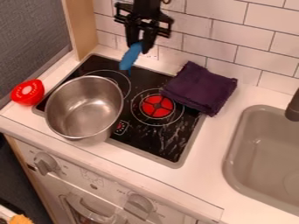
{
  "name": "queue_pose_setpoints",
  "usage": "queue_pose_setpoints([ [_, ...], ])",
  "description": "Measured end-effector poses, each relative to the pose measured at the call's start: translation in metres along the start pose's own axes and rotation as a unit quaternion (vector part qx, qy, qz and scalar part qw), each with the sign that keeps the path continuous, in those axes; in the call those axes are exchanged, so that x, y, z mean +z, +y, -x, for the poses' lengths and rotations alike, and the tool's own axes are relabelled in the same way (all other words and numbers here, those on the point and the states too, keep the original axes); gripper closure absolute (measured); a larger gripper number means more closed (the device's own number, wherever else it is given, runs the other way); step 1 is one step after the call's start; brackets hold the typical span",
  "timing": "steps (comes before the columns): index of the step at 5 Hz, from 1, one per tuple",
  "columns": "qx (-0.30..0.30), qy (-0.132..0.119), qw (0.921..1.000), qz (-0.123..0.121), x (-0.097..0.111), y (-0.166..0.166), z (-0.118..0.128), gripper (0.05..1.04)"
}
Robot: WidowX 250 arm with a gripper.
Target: Move the spatula from the right side of the stove to the left burner.
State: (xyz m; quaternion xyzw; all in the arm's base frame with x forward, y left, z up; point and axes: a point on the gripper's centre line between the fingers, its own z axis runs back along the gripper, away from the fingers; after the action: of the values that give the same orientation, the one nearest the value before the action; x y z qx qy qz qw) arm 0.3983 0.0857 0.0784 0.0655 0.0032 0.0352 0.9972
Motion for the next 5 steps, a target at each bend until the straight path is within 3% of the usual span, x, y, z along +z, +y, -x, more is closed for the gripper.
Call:
queue_pose_setpoints([
  [3,0.045,0.021,0.9988,-0.006,-0.028,0.063,-0.003,0.729],
  [5,0.026,0.042,0.9987,-0.010,-0.064,0.056,0.018,0.729],
])
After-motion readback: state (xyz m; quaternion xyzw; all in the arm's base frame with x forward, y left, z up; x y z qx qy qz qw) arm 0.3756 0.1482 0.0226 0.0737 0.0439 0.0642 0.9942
